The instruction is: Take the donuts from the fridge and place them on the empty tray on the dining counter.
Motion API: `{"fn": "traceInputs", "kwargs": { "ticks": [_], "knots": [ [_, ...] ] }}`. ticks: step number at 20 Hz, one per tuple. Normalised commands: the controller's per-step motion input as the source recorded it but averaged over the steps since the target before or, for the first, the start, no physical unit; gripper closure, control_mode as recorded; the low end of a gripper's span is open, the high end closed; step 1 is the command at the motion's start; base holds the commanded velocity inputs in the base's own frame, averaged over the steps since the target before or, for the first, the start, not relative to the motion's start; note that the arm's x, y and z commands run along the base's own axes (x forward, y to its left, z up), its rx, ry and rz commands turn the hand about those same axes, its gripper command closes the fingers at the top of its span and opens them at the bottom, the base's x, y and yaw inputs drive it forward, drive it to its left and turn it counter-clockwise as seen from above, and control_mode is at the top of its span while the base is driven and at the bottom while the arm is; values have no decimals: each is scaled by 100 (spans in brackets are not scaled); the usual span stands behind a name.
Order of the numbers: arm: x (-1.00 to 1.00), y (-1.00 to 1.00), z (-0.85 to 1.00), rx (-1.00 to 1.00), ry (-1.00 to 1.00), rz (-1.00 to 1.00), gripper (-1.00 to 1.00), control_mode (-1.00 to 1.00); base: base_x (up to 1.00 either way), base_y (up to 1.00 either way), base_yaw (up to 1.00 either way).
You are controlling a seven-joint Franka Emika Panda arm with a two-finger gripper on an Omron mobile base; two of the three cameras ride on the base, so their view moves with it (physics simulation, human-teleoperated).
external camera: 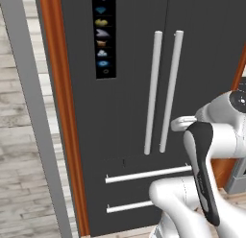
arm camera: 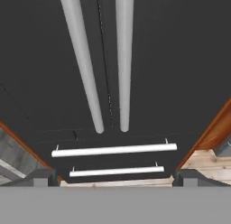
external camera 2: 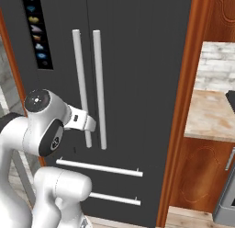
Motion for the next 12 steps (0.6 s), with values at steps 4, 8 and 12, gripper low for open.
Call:
{"fn": "traceInputs", "kwargs": {
  "ticks": [4, 8, 12],
  "knots": [
    [66, -36, -6, 2, -17, -1, -100, -100, 0, 0, 0],
    [100, -5, 0, 8, -2, -6, -100, -100, 0, 0, 0],
    [100, 0, 3, 5, 0, -5, -100, -100, 0, 0, 0]
  ]
}}
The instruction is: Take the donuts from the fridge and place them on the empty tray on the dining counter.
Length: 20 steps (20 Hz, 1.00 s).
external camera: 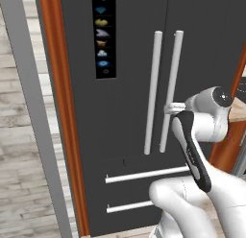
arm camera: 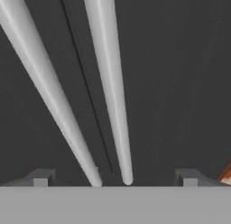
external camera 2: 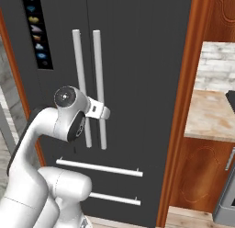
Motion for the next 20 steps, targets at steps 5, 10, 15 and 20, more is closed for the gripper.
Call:
{"fn": "traceInputs", "kwargs": {
  "ticks": [5, 10, 15, 20],
  "knots": [
    [85, -6, 2, 1, -13, -2, -100, -100, 0, 0, 0],
    [53, 0, 15, 0, -26, 0, -100, -100, 0, 0, 0],
    [27, -8, 22, 0, -33, 0, -100, -100, 0, 0, 0],
    [8, -21, 18, 1, -34, 0, -100, -100, 0, 0, 0]
  ]
}}
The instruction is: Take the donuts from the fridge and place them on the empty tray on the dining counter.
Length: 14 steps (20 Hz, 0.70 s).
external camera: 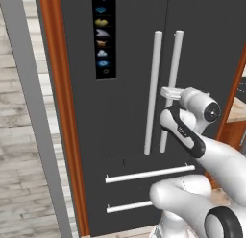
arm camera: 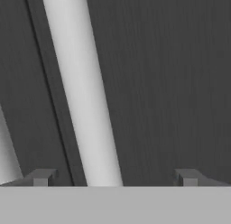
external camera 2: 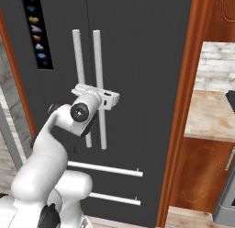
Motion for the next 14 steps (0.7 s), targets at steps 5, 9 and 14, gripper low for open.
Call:
{"fn": "traceInputs", "kwargs": {
  "ticks": [5, 9, 14],
  "knots": [
    [41, -6, 5, 2, -22, 0, -100, -100, 0, 0, 0],
    [78, 0, 0, 2, 1, 0, -100, -100, 0, 0, 0],
    [84, 0, 0, 0, 4, 0, -100, -100, 0, 0, 0]
  ]
}}
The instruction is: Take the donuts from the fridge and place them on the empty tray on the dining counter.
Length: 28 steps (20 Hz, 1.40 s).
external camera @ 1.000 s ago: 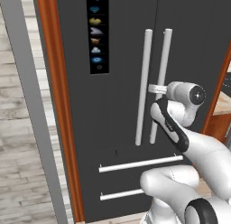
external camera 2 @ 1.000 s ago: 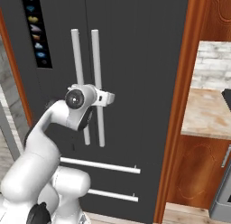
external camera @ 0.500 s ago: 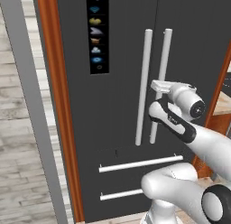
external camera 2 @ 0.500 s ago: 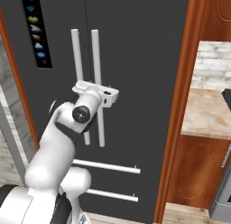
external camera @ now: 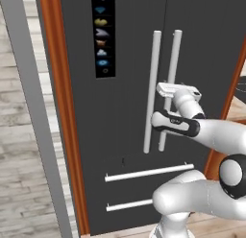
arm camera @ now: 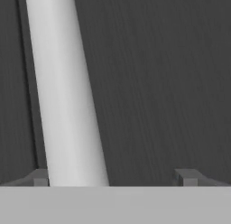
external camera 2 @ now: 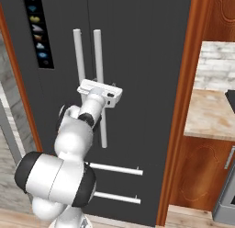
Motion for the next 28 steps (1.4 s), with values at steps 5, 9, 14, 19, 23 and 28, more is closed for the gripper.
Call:
{"fn": "traceInputs", "kwargs": {
  "ticks": [5, 9, 14, 19, 23, 28],
  "knots": [
    [85, 0, 0, 0, 10, 0, 100, -100, 0, 0, 0],
    [61, 0, 0, 0, 14, 0, 100, -100, 0, 0, 0],
    [20, 0, 0, 0, 12, 0, 100, -100, 0, 0, 0],
    [-11, 0, 0, 0, 10, 2, 100, -100, 0, 0, 0],
    [-91, -37, 0, 0, 1, 0, 100, -100, 0, 0, 0],
    [-100, -76, 0, 0, 1, 0, 100, -100, 0, 0, 0]
  ]
}}
